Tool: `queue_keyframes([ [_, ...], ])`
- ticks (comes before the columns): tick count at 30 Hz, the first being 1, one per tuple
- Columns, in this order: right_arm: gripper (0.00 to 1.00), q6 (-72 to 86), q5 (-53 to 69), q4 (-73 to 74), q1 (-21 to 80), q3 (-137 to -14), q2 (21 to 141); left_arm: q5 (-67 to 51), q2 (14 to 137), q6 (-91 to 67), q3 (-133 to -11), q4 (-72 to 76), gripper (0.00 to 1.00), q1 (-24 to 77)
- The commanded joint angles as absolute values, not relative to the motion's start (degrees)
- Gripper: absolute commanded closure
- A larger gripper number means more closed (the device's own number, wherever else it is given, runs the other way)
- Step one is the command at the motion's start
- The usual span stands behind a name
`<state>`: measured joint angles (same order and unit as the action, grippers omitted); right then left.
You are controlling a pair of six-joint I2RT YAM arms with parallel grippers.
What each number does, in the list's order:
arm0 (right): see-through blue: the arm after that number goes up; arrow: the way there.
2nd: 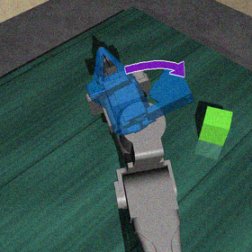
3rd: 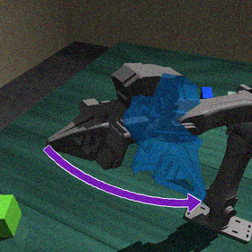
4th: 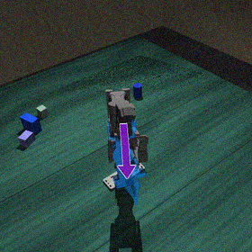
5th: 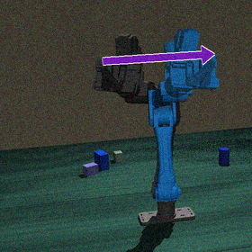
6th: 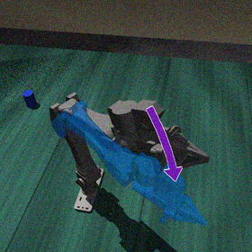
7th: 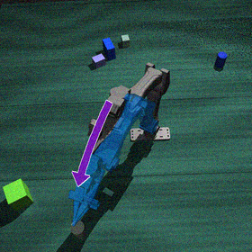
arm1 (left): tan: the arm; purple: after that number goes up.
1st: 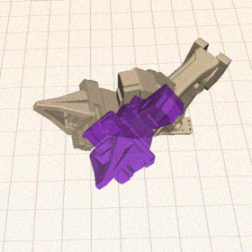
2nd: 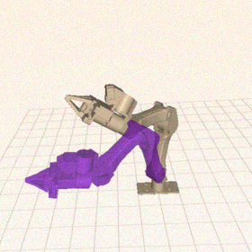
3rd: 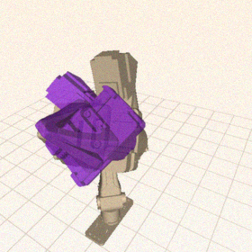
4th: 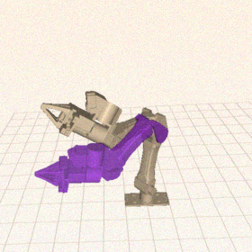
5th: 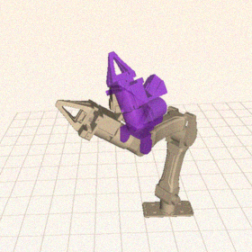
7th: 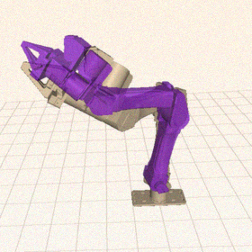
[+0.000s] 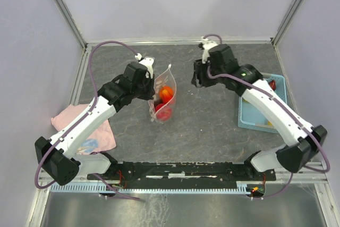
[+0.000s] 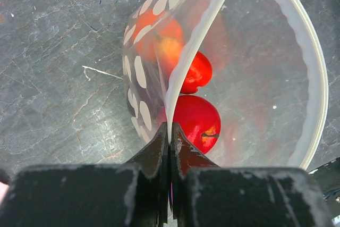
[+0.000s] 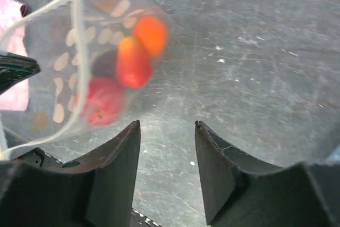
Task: Place the food in the zip-top bag and seal the zipper
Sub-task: Pick up the fake fruit from the bin.
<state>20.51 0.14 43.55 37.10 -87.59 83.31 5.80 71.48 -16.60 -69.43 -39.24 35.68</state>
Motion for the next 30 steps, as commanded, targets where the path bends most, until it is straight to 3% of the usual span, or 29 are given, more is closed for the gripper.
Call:
queue_keyframes([
  [1, 0.45, 18.51, 0.91, 46.21, 30.50, -84.12, 76.57, 5.04, 69.57, -16.70, -70.14, -37.53, 0.97, 35.22],
  [14, 0.28, 20.45, -5.93, 41.47, 6.37, -71.53, 74.42, 4.35, 69.53, -16.70, -70.14, -37.45, 0.97, 35.22],
  [21, 0.26, 28.22, 3.08, 27.68, -7.50, -62.48, 76.53, 4.23, 69.76, -16.69, -70.04, -37.35, 0.97, 35.24],
  [30, 0.17, 38.12, 3.22, 10.56, -16.98, -56.49, 83.26, 4.19, 69.95, -16.68, -69.96, -37.27, 0.97, 35.16],
])
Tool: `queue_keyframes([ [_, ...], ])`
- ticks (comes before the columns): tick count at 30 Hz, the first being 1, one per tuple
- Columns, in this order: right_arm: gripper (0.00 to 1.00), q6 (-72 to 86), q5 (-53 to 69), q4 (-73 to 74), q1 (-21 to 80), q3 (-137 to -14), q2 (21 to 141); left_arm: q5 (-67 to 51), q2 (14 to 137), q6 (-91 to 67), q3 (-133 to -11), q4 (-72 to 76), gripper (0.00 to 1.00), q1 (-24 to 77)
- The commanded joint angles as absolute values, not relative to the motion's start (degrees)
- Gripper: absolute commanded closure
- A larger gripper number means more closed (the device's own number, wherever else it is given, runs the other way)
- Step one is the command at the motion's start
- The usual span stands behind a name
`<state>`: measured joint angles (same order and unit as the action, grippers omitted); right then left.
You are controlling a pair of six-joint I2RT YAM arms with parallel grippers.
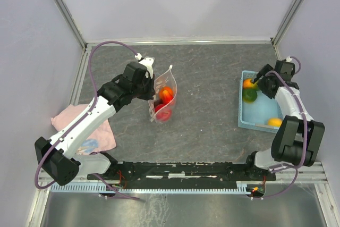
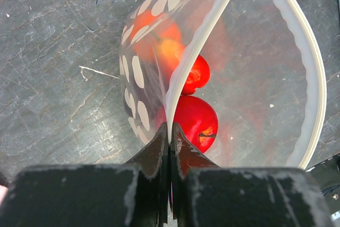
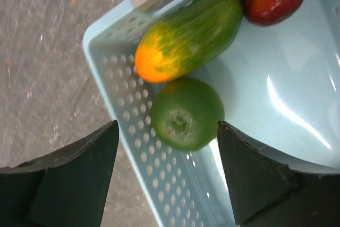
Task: Place the food in the zip-top bag and seal the zipper
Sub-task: Pick up the fake fruit from the bin.
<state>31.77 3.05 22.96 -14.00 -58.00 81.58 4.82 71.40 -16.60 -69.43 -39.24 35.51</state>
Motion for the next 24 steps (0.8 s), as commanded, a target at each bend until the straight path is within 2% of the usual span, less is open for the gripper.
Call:
queue_keyframes([
  [1, 0.16, 39.38, 2.90, 8.75, -17.65, -55.86, 83.98, 4.19, 70.11, -16.63, -69.96, -37.33, 0.97, 35.11],
  [16, 0.12, 45.00, 5.27, -2.40, -20.77, -53.89, 96.45, 4.02, 71.19, -16.44, -69.96, -37.35, 0.97, 34.61],
  [24, 0.11, 46.22, 12.31, -7.62, -20.84, -54.39, 103.93, 4.05, 71.37, -16.44, -69.89, -37.35, 0.97, 34.41],
])
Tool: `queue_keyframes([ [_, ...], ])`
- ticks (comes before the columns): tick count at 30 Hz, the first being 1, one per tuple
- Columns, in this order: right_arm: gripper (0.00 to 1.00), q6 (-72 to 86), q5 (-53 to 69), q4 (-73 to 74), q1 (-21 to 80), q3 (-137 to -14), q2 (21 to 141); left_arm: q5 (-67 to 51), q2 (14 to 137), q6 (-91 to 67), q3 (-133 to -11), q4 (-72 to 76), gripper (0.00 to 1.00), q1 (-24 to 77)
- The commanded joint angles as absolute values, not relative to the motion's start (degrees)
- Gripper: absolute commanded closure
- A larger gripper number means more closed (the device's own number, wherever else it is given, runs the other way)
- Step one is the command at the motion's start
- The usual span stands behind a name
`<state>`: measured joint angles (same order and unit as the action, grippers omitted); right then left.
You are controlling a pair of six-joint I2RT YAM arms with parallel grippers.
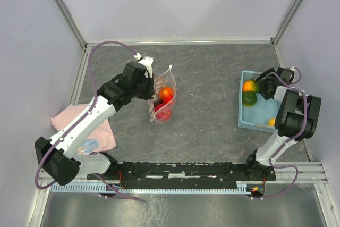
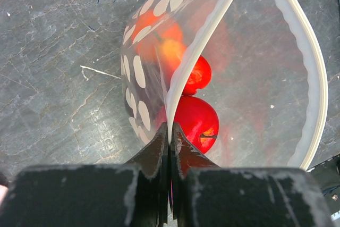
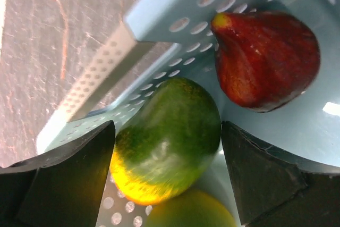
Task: Place the food in the zip-top bag and seal the zipper
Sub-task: Pick up the fake fruit from the bin.
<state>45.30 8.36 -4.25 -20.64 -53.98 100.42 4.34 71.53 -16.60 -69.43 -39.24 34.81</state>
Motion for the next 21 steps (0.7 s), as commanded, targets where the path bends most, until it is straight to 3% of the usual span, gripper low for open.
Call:
queue_keyframes([
  [1, 0.11, 46.55, 13.07, -8.13, -20.84, -54.30, 104.93, 4.14, 71.37, -16.46, -69.88, -37.35, 0.97, 34.37],
  [5, 0.12, 47.46, 15.28, -9.29, -20.88, -53.62, 106.04, 3.97, 71.63, -16.44, -69.87, -37.35, 0.97, 34.37],
  [12, 0.24, 45.45, 15.17, -7.44, -20.92, -52.83, 103.45, 3.73, 71.58, -16.44, -69.87, -37.35, 0.97, 34.27],
  [21, 0.49, 39.30, 13.55, -0.80, -20.87, -53.16, 97.21, 3.43, 71.54, -16.52, -69.87, -37.35, 0.97, 34.28],
])
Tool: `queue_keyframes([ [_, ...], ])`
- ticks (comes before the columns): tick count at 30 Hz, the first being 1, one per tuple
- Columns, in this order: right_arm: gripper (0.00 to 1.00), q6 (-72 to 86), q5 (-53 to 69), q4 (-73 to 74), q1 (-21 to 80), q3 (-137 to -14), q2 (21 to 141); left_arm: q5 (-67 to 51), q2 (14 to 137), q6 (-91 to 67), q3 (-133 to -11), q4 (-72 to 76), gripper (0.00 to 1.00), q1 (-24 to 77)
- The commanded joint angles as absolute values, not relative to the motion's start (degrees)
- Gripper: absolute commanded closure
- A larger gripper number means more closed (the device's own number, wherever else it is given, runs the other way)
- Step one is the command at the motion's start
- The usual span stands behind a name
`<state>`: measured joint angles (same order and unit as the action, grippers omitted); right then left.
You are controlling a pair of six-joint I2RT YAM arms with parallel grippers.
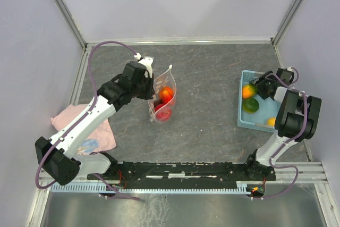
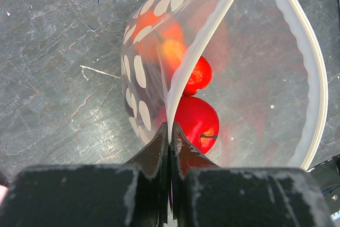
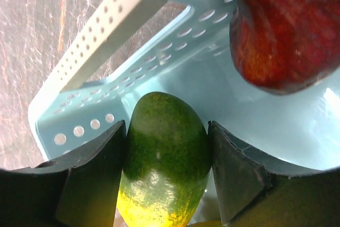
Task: Place the food in the zip-top bag and seal the zipper
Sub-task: Pick up the fake fruit from the bin.
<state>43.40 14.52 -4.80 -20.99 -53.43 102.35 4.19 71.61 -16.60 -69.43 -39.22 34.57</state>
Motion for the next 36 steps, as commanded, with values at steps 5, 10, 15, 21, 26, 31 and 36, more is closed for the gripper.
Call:
queue_keyframes([
  [5, 0.57, 35.47, 11.35, 3.47, -20.89, -53.80, 92.11, 3.51, 71.54, -16.52, -69.87, -37.38, 0.97, 34.27],
  [10, 0.61, 32.53, 10.28, 6.53, -20.87, -53.77, 88.24, 3.38, 71.56, -16.61, -69.87, -37.35, 0.97, 34.30],
  [15, 0.63, 30.77, 10.43, 8.69, -20.34, -53.18, 81.68, 3.06, 71.63, -16.60, -69.92, -37.35, 0.97, 34.28],
  [21, 0.63, 29.28, 10.69, 12.82, -16.52, -54.60, 71.79, 2.47, 71.74, -16.61, -69.94, -37.35, 0.97, 34.27],
  [26, 0.63, 30.43, 10.39, 14.01, -10.82, -55.19, 64.77, 2.06, 71.80, -16.61, -69.96, -37.36, 0.97, 34.17],
  [31, 0.63, 33.24, 8.06, 11.95, -2.05, -54.13, 58.65, 1.03, 71.81, -16.70, -69.99, -37.36, 0.97, 34.06],
  [36, 0.63, 36.16, 6.46, 7.47, 6.05, -53.74, 55.76, 0.67, 71.80, -16.70, -69.96, -37.35, 0.97, 34.10],
])
